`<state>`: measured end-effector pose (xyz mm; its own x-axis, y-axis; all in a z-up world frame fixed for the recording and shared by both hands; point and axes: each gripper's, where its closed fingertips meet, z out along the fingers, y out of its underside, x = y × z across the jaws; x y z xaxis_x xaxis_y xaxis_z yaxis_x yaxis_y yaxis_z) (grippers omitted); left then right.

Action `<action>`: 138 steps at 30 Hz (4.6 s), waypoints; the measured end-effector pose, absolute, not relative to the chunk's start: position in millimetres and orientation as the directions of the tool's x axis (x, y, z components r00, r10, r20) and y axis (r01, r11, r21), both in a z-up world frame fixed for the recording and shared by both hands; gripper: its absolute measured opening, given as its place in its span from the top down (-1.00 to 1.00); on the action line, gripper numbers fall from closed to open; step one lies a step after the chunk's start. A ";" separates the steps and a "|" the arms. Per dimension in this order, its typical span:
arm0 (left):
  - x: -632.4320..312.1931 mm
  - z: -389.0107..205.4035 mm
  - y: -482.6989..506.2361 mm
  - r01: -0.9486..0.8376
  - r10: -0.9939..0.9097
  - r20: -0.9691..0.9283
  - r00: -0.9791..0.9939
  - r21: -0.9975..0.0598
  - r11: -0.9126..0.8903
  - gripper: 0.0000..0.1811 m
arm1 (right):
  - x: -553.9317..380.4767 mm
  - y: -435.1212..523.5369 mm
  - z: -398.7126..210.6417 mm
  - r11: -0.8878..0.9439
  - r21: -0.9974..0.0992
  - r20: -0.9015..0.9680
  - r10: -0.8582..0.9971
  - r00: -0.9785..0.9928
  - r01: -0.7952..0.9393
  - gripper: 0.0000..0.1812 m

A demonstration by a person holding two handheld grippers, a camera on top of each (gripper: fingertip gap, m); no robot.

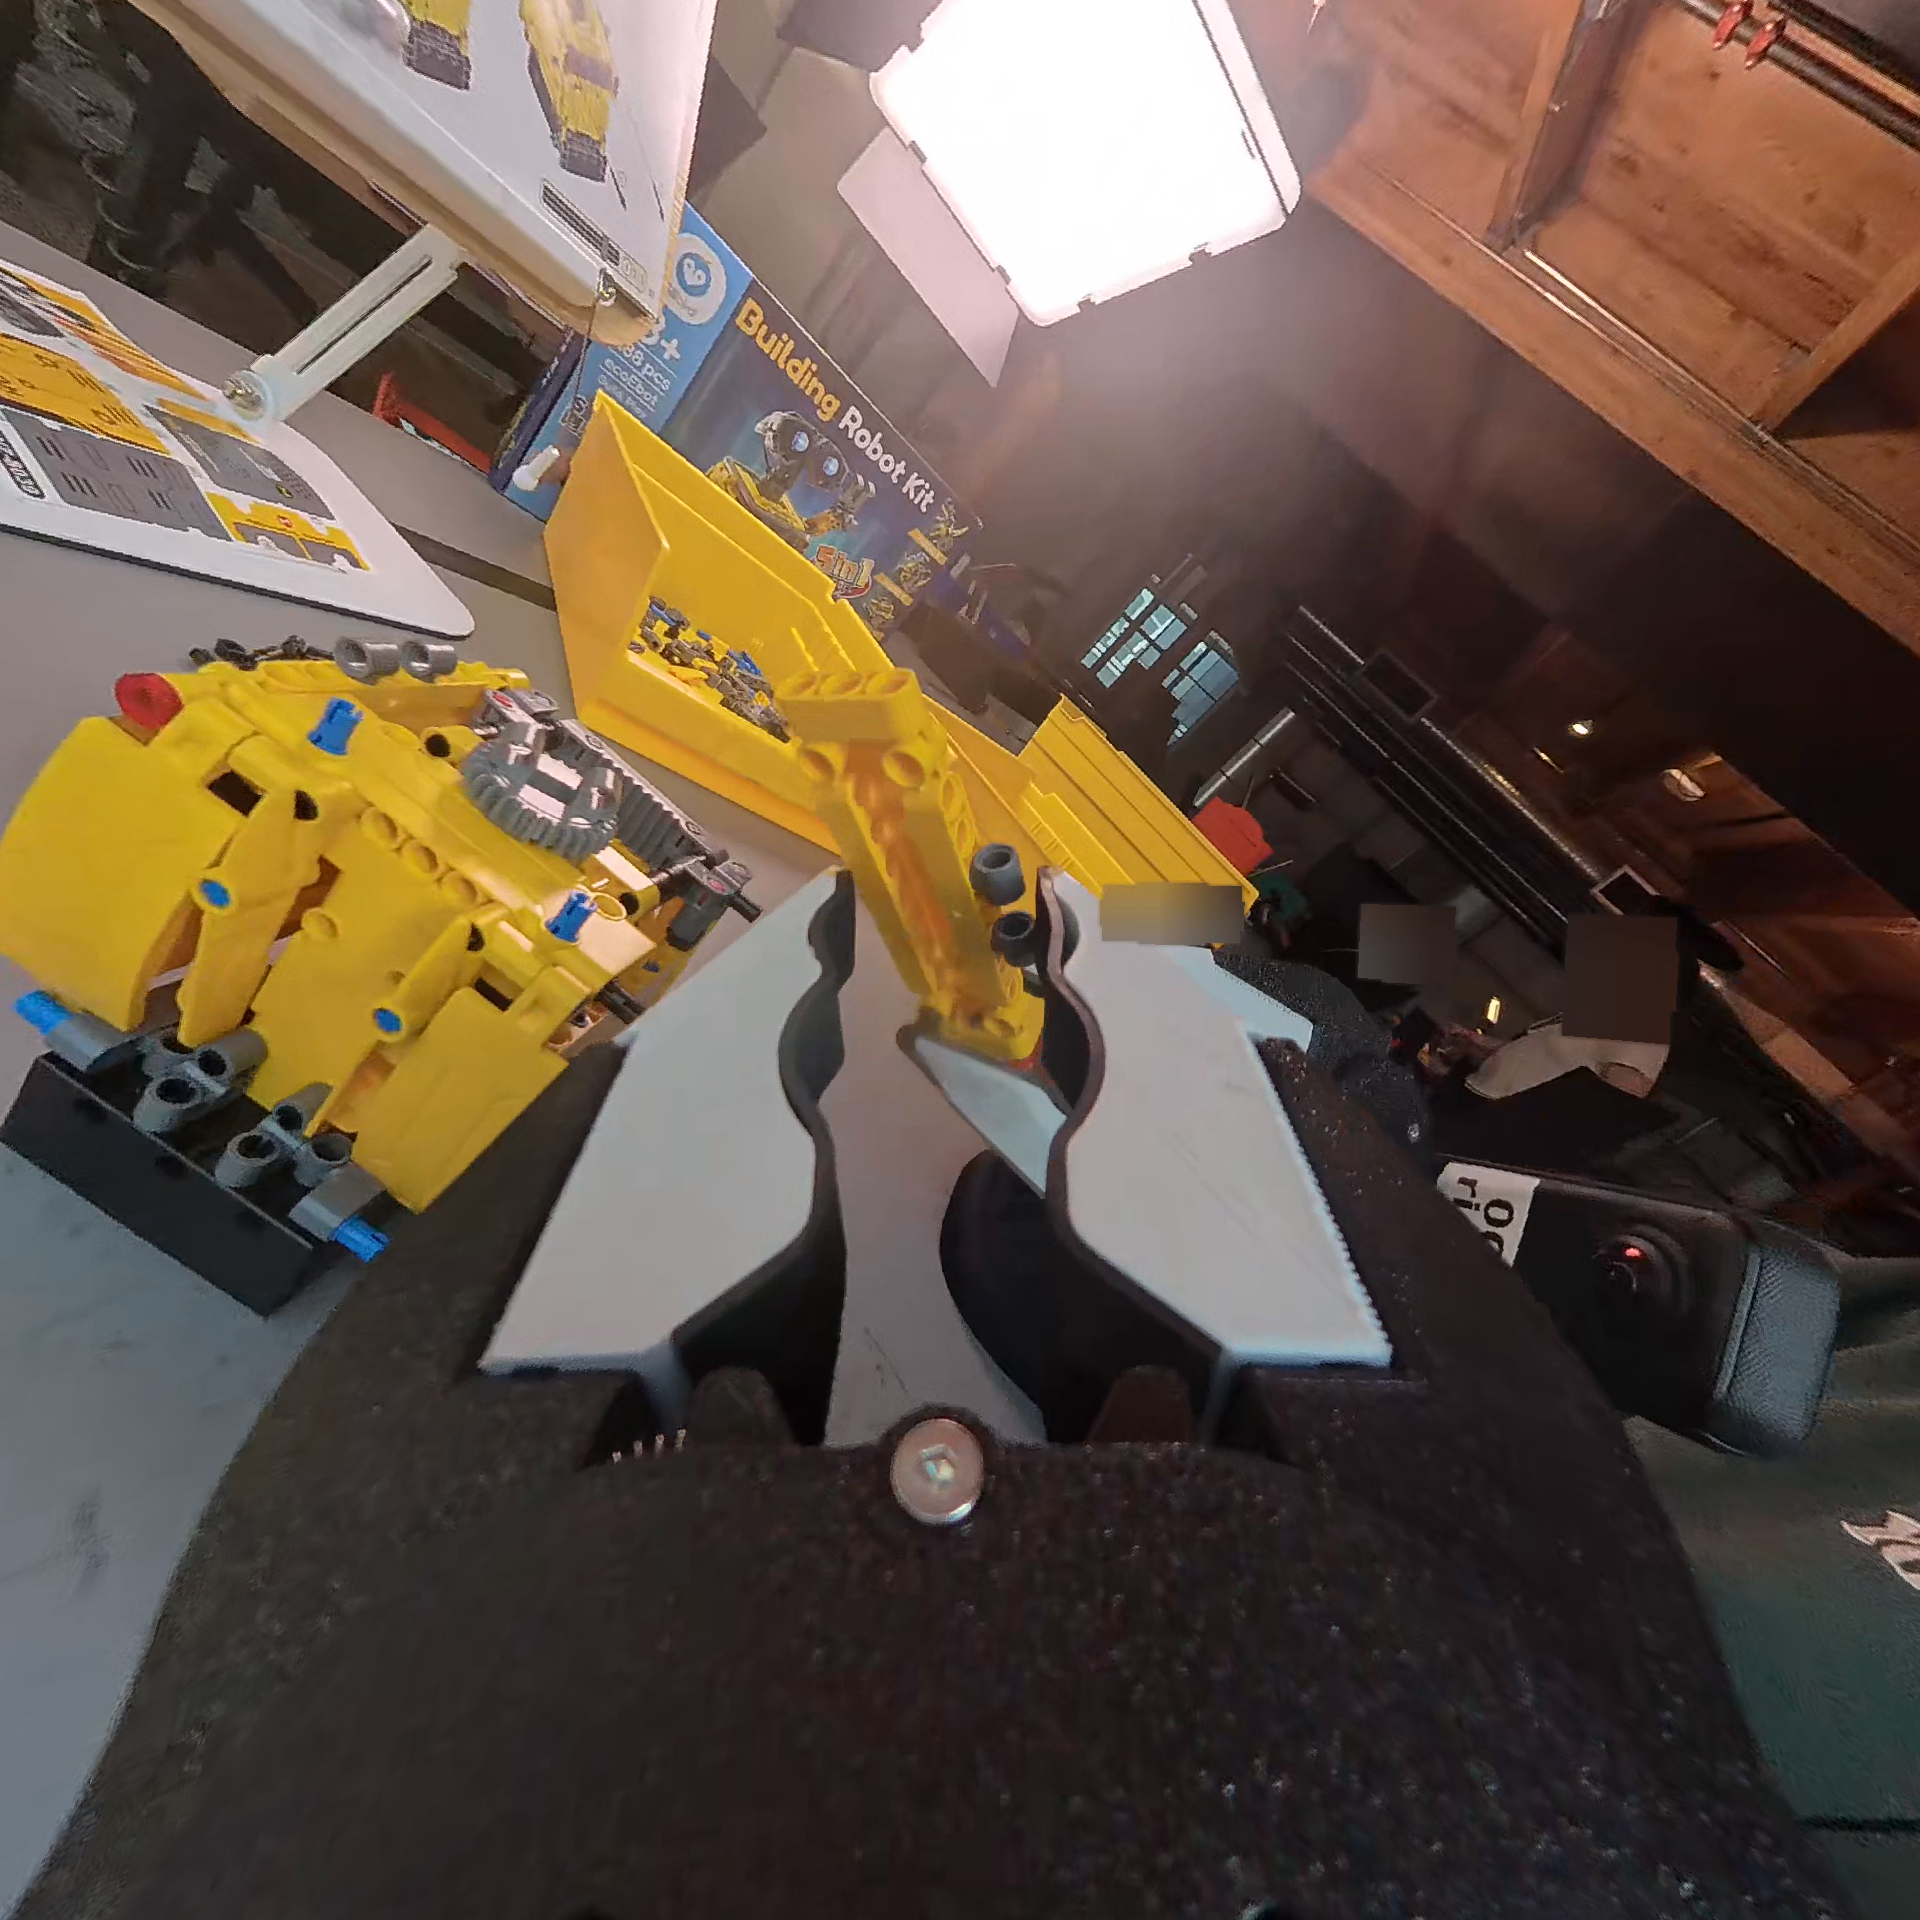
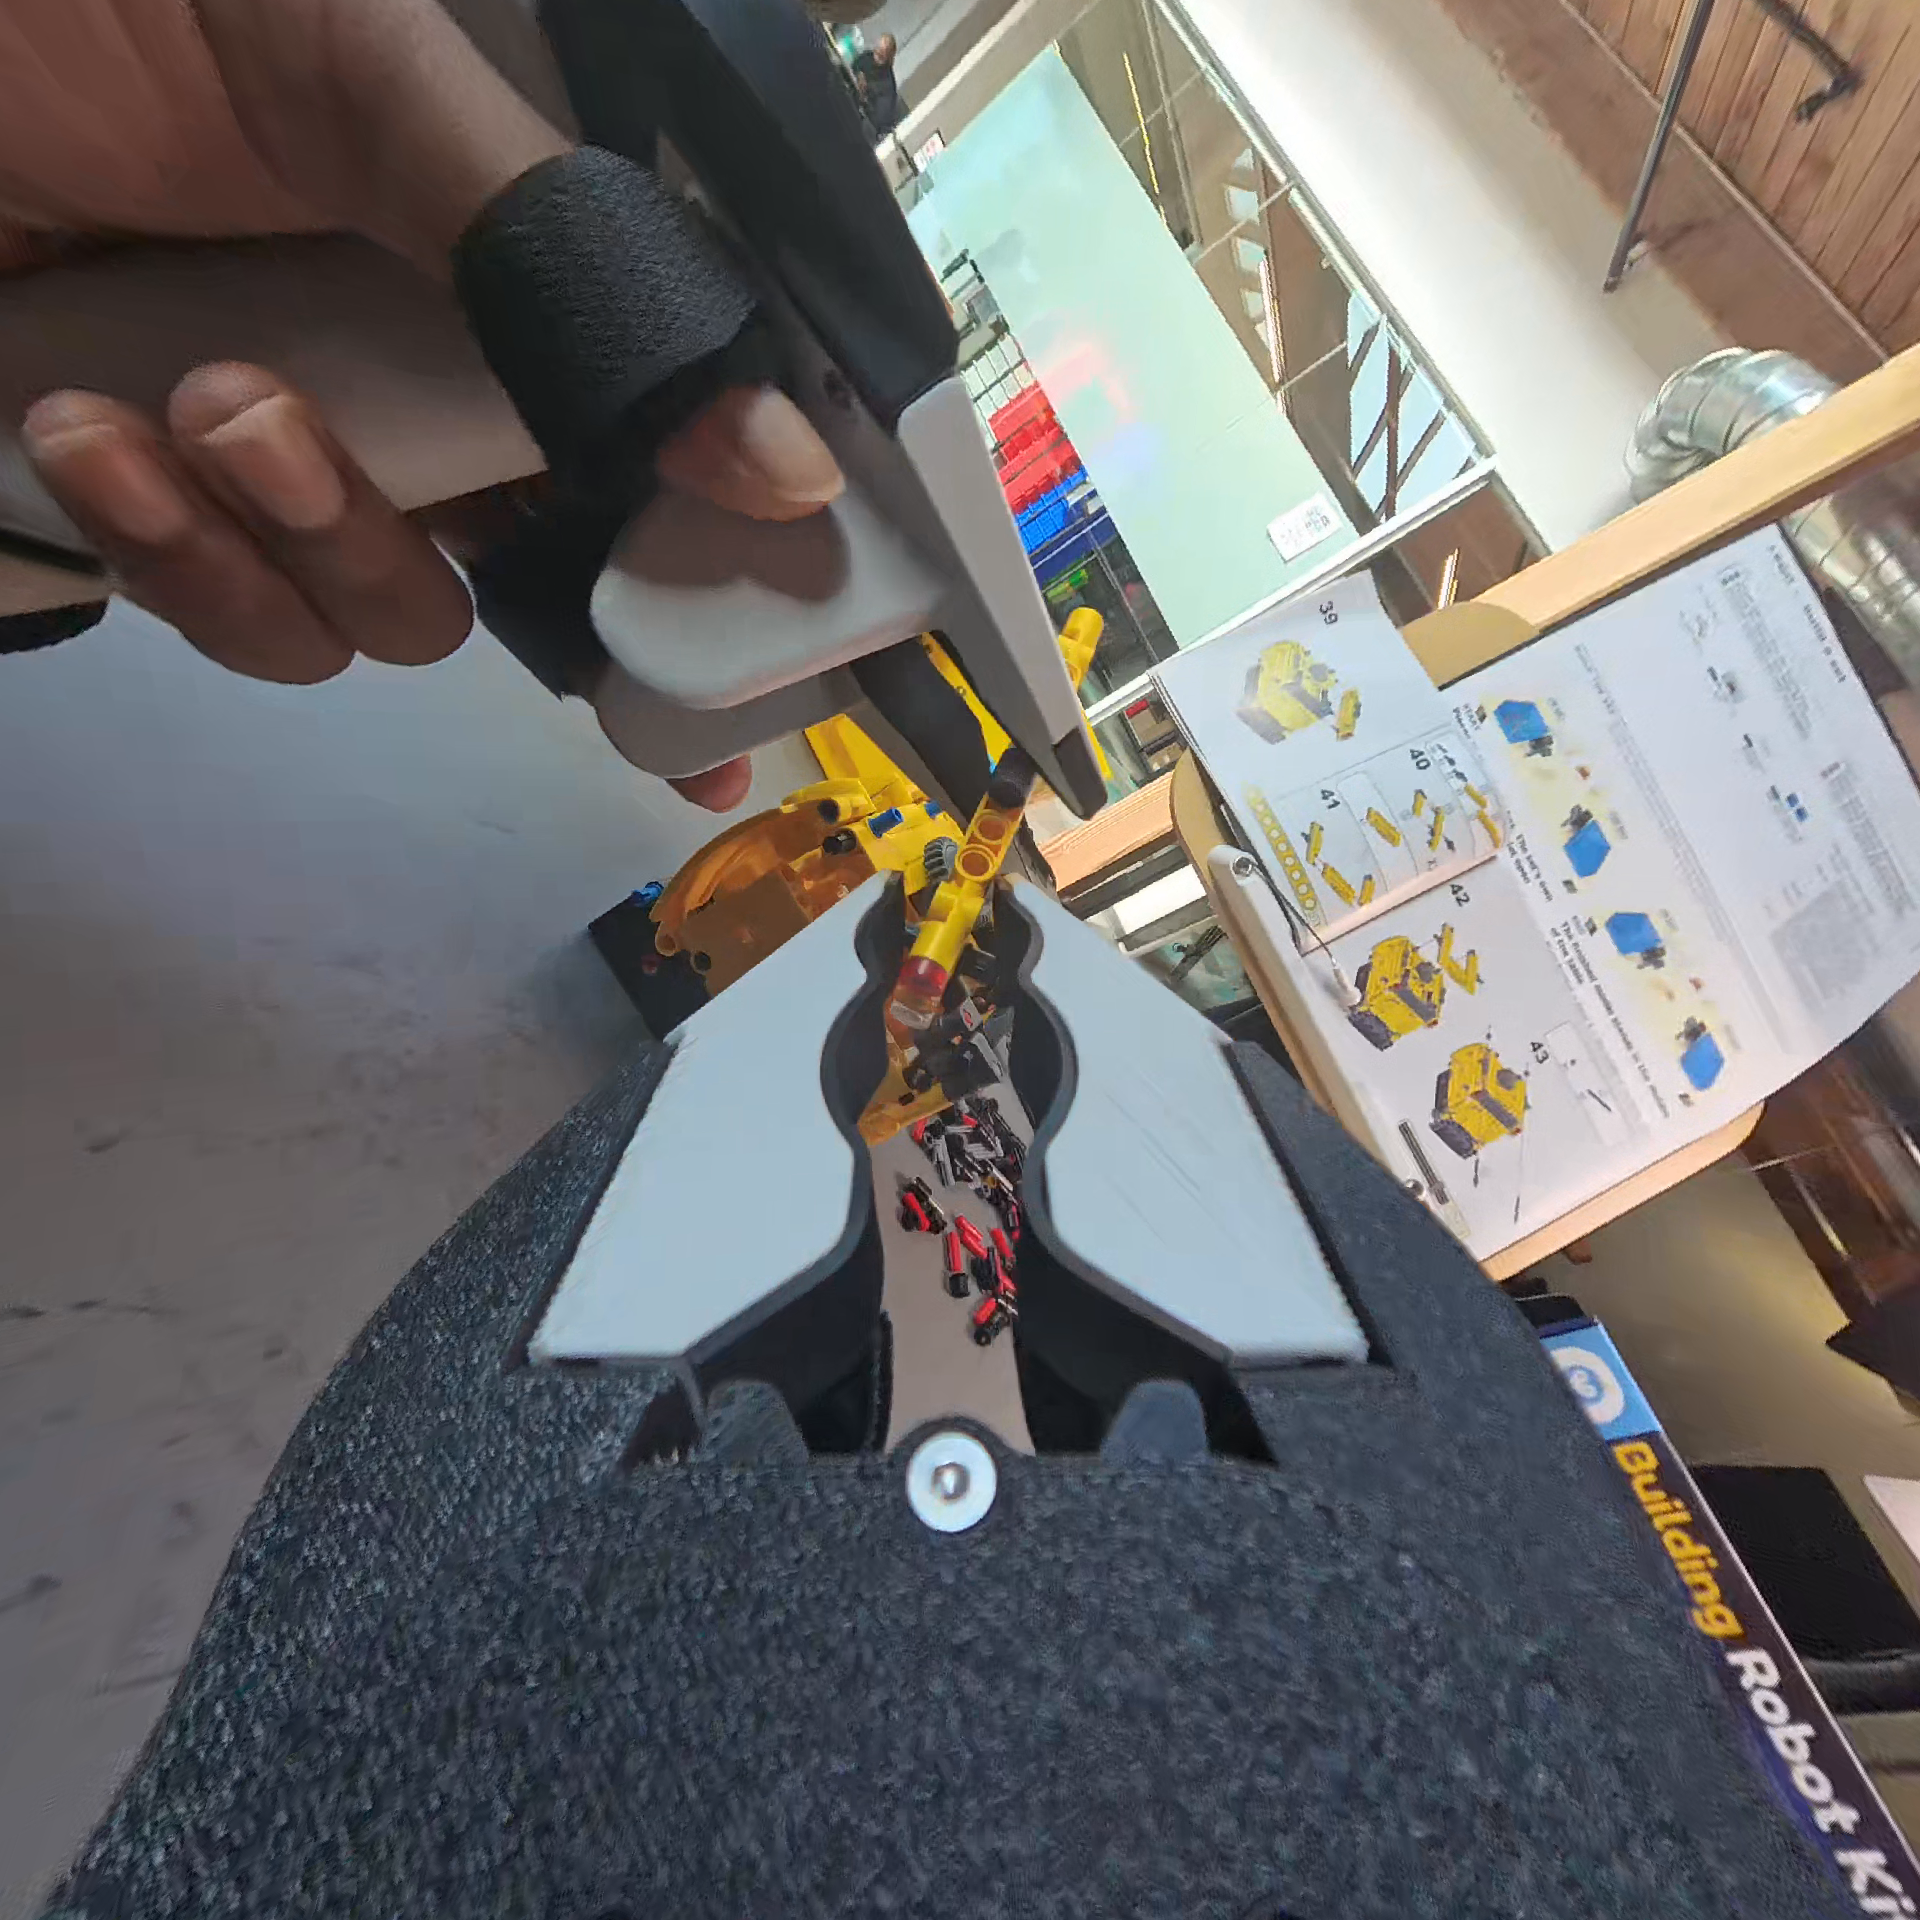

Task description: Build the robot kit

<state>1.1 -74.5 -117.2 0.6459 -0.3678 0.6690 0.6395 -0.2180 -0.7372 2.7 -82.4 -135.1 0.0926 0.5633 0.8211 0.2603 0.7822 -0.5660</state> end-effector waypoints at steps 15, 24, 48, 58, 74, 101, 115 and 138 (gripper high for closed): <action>25.1 -105.3 -122.9 0.276 -0.683 0.672 0.286 -0.741 -0.612 0.65 | 33.0 -102.8 -105.2 0.461 -0.886 0.374 0.769 -0.519 0.043 0.53; 58.1 -117.3 -128.9 0.091 -0.697 0.711 0.089 -0.703 -0.706 0.65 | 38.5 -109.7 -105.8 0.274 -0.956 0.107 0.664 -0.740 0.107 0.79; -8.7 -132.3 -83.7 0.136 -0.720 0.264 0.642 -0.963 -0.233 0.82 | 15.7 -42.5 -108.3 -0.356 -0.930 -0.335 0.708 -0.622 0.095 0.93; -22.3 -163.4 -93.5 -0.097 -0.736 0.119 0.667 -0.965 -0.244 0.93 | 10.5 -52.7 -155.3 -0.036 -0.967 -0.182 0.792 -0.583 0.253 0.91; -22.3 -182.2 -93.2 -0.142 -0.726 0.120 0.678 -0.947 -0.289 0.93 | 10.7 -51.1 -178.9 0.132 -0.941 -0.067 0.830 -0.554 0.311 0.90; -27.2 -181.9 -88.2 -0.165 -0.687 0.059 0.725 -0.952 -0.256 0.92 | 5.3 -40.1 -182.5 0.116 -0.941 -0.068 0.855 -0.515 0.317 0.90; -46.3 -162.5 -90.1 -0.177 -0.644 -0.026 0.764 -0.969 -0.171 0.71 | 16.4 -41.2 -154.5 -0.054 -0.968 -0.194 0.783 -0.591 0.246 0.92; -28.5 -183.0 -90.6 -0.212 -0.683 0.029 0.730 -0.941 -0.266 0.93 | 12.3 -35.5 -165.4 0.214 -0.950 0.068 0.854 -0.516 0.229 0.85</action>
